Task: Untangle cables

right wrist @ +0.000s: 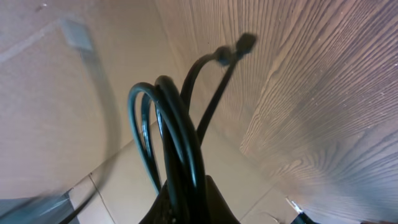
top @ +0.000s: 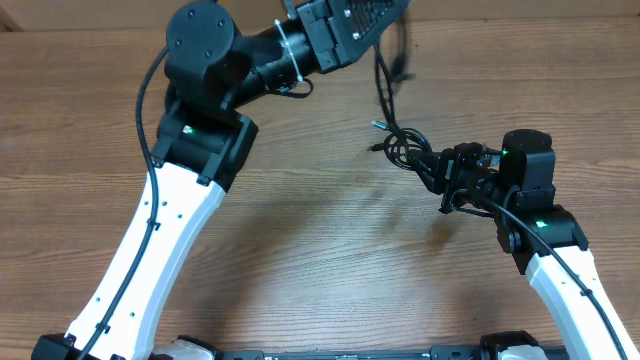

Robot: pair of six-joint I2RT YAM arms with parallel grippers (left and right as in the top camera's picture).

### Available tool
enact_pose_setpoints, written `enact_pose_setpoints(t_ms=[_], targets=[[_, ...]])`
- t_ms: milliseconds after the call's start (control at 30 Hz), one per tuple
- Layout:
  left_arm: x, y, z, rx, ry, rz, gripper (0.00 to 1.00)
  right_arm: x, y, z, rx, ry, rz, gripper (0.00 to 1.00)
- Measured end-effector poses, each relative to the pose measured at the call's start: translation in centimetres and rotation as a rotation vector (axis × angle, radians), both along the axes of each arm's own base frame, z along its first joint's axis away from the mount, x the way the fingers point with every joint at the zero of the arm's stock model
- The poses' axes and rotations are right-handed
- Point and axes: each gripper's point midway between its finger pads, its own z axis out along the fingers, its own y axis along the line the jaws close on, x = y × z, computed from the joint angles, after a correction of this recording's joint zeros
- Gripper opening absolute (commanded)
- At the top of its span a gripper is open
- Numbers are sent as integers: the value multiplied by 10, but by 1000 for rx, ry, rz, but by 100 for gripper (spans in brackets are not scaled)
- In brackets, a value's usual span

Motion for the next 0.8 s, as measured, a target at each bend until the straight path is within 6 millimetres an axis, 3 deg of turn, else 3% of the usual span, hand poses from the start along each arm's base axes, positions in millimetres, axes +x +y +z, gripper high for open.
enact_pose_setpoints(t_ms=[100, 333, 433, 467, 567, 800], targets=[[9, 6, -31, 90, 92, 24, 99, 1, -1, -1, -16, -11, 0, 4], [8, 30, -127, 375, 343, 75, 100, -1, -8, -13, -88, -7, -2, 4], [2, 43, -160, 506, 392, 106, 100, -2, -10, -17, -128, -19, 7, 4], [-4, 53, -180, 589, 432, 123, 100, -4, -12, -22, -150, -10, 11, 4], [-14, 71, -209, 750, 444, 146, 100, -8, -15, -31, -192, 5, 21, 4], [-29, 96, -238, 998, 361, 118, 100, -14, -21, -42, -289, -12, 65, 4]])
